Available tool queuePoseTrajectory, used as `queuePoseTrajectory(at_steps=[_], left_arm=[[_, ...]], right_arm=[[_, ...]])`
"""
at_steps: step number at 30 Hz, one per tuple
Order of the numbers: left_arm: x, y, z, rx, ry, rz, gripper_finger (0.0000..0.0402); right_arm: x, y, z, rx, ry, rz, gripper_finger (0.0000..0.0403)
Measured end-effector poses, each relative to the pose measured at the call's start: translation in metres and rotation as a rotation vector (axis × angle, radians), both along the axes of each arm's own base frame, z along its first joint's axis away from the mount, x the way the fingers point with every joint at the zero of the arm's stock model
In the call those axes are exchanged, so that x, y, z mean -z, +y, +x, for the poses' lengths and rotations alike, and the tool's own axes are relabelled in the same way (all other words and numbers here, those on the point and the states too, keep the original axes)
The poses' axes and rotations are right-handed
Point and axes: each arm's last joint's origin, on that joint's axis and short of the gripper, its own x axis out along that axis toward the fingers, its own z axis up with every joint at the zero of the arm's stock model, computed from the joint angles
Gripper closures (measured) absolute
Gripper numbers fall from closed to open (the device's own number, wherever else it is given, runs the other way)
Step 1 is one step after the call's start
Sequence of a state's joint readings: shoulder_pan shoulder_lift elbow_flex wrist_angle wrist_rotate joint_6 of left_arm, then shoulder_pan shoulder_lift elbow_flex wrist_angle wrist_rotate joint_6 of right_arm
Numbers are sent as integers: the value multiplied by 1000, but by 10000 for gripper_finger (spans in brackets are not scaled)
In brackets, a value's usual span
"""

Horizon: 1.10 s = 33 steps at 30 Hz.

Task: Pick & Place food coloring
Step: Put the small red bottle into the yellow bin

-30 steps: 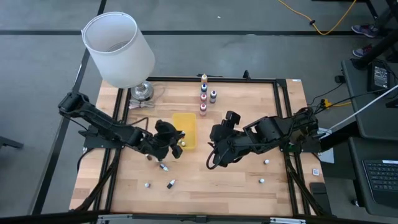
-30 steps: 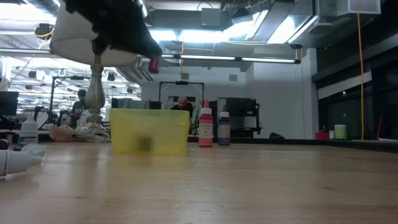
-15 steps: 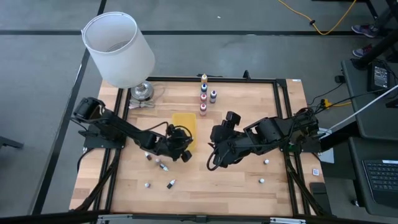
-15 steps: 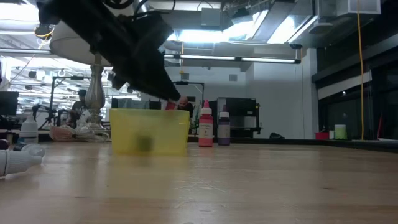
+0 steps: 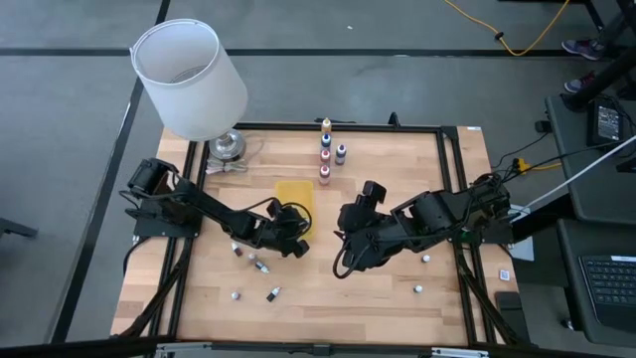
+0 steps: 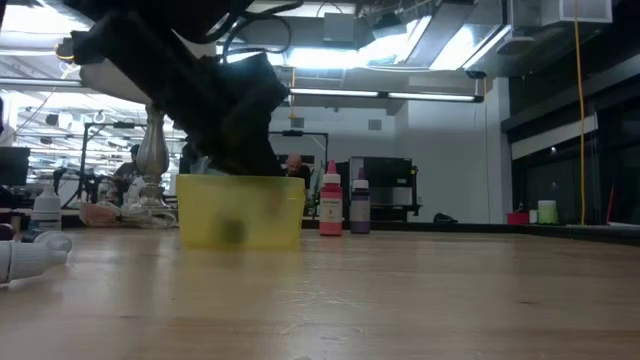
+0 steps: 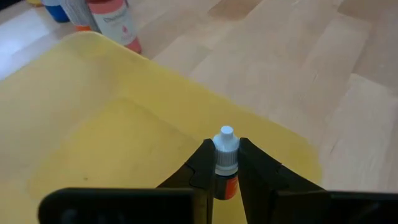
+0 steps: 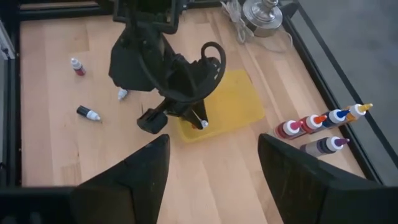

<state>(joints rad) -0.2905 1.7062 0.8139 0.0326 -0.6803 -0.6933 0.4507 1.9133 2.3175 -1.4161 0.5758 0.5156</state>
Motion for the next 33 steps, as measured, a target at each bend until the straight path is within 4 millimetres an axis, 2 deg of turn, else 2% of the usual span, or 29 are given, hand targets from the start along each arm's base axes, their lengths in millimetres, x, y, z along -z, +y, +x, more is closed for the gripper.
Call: queuePoseTrajectory(at_steps=[8, 15, 24, 33], left_arm=[[1, 6, 1, -6, 12, 13, 355], [11, 10, -2, -6, -52, -47, 356], [12, 9, -2, 7, -41, -45, 350], [12, 8, -1, 42, -43, -78, 310]], right_arm=[[16, 5, 3, -6, 55, -24, 157], [28, 11, 3, 0, 83, -27, 157], [29, 12, 3, -2, 83, -34, 157], [29, 12, 3, -6, 85, -40, 157]])
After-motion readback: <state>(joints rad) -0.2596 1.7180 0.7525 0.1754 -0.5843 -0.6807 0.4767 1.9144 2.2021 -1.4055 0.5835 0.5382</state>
